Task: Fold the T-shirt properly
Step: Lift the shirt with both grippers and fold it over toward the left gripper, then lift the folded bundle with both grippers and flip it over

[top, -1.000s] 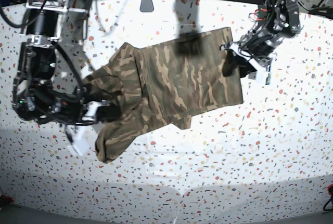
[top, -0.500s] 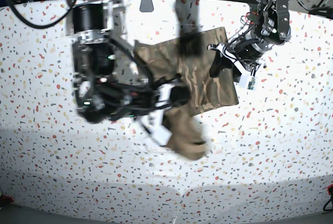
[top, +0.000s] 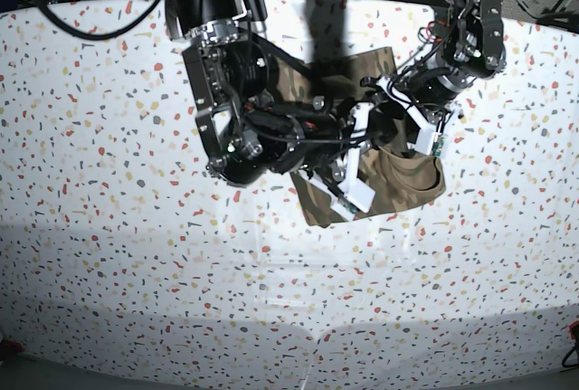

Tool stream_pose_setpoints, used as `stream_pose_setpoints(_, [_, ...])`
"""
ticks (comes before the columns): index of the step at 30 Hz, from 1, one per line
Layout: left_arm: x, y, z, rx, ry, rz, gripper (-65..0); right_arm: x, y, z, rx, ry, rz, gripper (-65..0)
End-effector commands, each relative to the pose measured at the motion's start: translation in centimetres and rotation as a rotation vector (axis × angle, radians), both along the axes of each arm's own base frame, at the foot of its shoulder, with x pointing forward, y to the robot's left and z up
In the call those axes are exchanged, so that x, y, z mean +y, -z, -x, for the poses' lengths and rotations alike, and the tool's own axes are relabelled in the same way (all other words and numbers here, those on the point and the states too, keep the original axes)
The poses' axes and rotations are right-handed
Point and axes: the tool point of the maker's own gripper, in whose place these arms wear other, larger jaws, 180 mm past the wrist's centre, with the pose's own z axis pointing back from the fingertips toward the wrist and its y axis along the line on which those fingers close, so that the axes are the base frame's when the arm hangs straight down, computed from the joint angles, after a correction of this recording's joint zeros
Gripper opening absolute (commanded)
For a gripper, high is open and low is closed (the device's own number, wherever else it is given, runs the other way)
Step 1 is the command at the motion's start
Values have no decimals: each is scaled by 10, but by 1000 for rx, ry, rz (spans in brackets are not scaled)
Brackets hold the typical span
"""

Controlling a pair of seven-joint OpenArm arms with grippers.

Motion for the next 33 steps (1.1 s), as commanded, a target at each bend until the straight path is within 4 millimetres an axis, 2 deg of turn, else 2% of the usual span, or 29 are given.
stream_pose_setpoints(1, [0, -8, -6, -26, 1, 5, -396, 11, -24, -8, -49, -3, -78, -550])
stream_pose_setpoints(4, [0, -8, -5, -25, 2, 4, -396, 17, -32, -5, -39, -16, -132, -362])
stream_pose_setpoints(6, [1, -7, -5, -24, 3, 1, -396, 23, -43, 0, -18, -34, -199, -292])
stream_pose_setpoints(7, [2, -7, -5, -25, 4, -3, -396, 27, -50, 3, -6, -45, -243, -284])
stream_pose_setpoints(9, [3, -9, -6, -27, 8, -9, -396, 31, -62, 6, 9, -62, -306, -284])
stream_pose_setpoints(12, [2, -18, -8, -43, 21, -26, -396, 31, -68, 4, 2, -68, -323, -284])
stream_pose_setpoints(18, [21, -57, -19, -143, 49, -125, -396, 25, -86, -17, -62, -58, -317, -284])
stream_pose_setpoints(24, [82, -79, -33, -174, -70, -281, -396, -5, -115, -61, -146, 55, -344, -285])
stream_pose_setpoints(26, [98, -85, -35, -183, -101, -309, -396, -21, -115, -78, -175, 119, -314, -286])
stream_pose_setpoints(29, [102, -95, -37, -186, -129, -244, -396, -44, -111, -98, -220, 205, -258, -289])
stream_pose_setpoints(33, [90, -103, -35, -180, -130, -105, -396, -62, -96, -112, -264, 264, -166, -404])
